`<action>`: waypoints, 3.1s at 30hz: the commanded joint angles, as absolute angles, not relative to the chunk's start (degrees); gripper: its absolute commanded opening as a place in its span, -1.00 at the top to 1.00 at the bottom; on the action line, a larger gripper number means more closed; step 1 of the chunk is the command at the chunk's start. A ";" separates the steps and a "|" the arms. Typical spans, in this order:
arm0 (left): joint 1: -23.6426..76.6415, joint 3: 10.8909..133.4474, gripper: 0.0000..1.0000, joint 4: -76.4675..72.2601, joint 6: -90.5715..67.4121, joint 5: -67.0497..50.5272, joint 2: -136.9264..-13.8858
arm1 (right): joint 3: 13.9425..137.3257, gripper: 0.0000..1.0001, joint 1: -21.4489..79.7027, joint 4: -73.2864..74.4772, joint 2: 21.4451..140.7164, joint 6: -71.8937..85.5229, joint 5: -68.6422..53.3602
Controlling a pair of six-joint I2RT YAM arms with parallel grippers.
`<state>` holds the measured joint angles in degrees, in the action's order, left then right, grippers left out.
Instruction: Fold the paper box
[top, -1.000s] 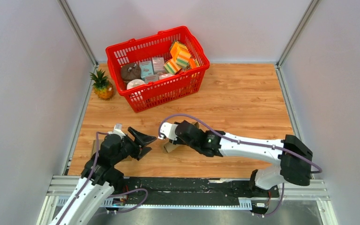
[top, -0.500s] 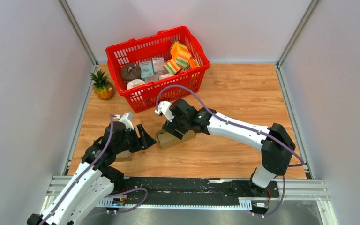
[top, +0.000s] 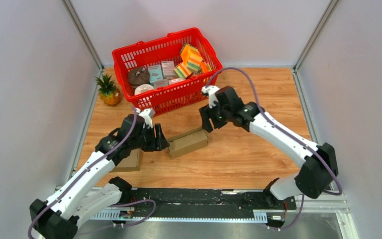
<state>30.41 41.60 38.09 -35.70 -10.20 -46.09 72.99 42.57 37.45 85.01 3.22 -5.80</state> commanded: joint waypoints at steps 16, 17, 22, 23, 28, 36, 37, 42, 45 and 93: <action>35.68 47.28 -0.01 34.72 -37.35 -10.90 -58.18 | 64.16 0.17 36.47 28.13 84.89 9.14 -14.95; 35.77 47.46 0.08 34.46 -37.53 -11.33 -58.62 | 64.33 0.20 36.47 28.04 85.25 8.97 -14.77; 35.95 47.72 0.21 32.70 -38.49 -11.95 -59.59 | 64.42 0.34 36.47 26.63 86.66 9.58 -15.38; 35.95 47.81 0.21 32.52 -38.58 -12.04 -59.94 | 64.42 0.36 36.47 26.46 87.01 10.02 -15.64; 36.47 48.16 0.04 31.55 -38.24 -12.83 -61.69 | 64.07 0.40 36.47 26.19 87.71 10.63 -16.52; 37.97 49.66 0.24 34.27 -37.18 -8.53 -62.84 | 63.19 0.41 36.47 25.75 86.22 10.72 -16.53; 38.14 49.83 0.25 35.06 -36.92 -8.18 -62.49 | 63.19 0.41 36.47 25.93 86.13 10.64 -16.35; 38.58 49.31 0.25 37.61 -36.04 -7.12 -61.61 | 63.72 0.39 36.47 26.54 86.04 10.72 -16.35; 38.58 48.25 0.33 38.14 -35.95 -6.94 -61.26 | 64.07 0.39 36.47 26.81 85.87 11.16 -16.26; 44.13 48.51 0.09 39.10 -36.57 -1.32 -50.99 | 53.61 1.00 38.23 16.70 77.78 12.13 -4.83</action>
<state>44.95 44.42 37.63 -37.52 0.01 -55.55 53.21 37.87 17.91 78.65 12.08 -6.48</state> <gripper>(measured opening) 0.423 0.006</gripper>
